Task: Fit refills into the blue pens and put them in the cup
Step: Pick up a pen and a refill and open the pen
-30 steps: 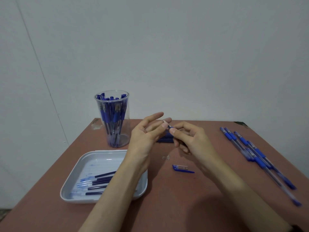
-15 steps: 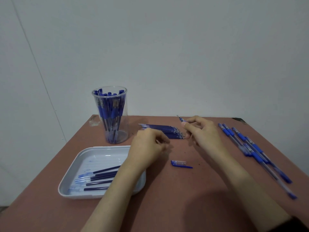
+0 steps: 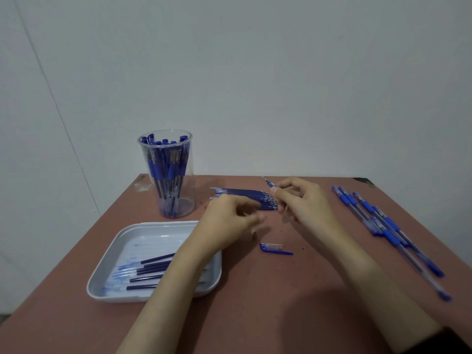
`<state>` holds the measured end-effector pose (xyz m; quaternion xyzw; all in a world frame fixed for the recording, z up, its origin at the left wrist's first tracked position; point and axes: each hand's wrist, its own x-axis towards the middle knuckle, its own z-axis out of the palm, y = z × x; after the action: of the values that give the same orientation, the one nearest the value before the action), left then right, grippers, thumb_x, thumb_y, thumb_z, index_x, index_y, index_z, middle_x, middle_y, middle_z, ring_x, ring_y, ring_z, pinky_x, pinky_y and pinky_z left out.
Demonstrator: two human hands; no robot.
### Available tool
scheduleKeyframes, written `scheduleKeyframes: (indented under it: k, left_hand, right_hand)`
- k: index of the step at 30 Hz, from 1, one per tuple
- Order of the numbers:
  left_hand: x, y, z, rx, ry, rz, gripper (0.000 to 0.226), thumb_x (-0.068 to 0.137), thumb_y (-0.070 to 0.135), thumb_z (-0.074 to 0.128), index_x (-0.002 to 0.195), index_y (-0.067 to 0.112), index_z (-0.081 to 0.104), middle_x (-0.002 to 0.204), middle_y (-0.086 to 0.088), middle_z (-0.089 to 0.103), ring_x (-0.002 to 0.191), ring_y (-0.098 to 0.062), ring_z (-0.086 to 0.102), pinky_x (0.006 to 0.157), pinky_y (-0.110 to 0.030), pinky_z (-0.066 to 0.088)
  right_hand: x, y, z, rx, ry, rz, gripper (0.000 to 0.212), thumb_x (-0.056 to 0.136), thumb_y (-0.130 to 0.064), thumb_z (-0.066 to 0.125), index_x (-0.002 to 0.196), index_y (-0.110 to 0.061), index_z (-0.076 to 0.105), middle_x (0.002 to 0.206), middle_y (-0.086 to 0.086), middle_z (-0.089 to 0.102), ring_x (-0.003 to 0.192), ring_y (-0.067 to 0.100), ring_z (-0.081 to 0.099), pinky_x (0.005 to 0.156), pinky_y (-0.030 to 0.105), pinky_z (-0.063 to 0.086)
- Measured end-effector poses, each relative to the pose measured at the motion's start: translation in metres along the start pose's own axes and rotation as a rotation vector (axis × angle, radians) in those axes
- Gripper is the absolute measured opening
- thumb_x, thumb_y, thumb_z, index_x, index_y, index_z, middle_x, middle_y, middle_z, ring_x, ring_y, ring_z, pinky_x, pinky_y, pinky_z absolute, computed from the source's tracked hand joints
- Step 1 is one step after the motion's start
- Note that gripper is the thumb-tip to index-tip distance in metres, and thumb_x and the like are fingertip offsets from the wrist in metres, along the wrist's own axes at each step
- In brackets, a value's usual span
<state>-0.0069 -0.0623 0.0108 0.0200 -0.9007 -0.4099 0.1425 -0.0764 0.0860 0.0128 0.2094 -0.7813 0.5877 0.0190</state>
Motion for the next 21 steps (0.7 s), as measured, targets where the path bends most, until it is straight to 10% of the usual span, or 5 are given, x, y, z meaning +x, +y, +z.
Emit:
scheduleKeyframes:
  k: [13, 21]
  left_hand:
    - [0.004, 0.005, -0.015, -1.026, 0.316, -0.219, 0.01, 0.093, 0.02, 0.056, 0.09, 0.012, 0.063, 0.088, -0.009, 0.07, 0.08, -0.018, 0.068, 0.072, -0.025, 0.057]
    - [0.0, 0.008, -0.008, -1.002, 0.186, -0.147, 0.019, 0.084, -0.005, 0.061, 0.098, 0.007, 0.066, 0.092, -0.009, 0.07, 0.082, -0.016, 0.068, 0.074, -0.019, 0.056]
  right_hand:
    - [-0.004, 0.001, 0.0, 0.024, -0.192, -0.035, 0.005, 0.088, -0.019, 0.067, 0.083, -0.018, 0.068, 0.06, 0.006, 0.059, 0.047, 0.009, 0.045, 0.044, 0.017, 0.035]
    - [-0.003, 0.005, 0.004, 0.079, -0.232, -0.017, 0.007, 0.088, -0.022, 0.067, 0.081, -0.024, 0.068, 0.061, 0.006, 0.059, 0.051, 0.016, 0.046, 0.046, 0.023, 0.034]
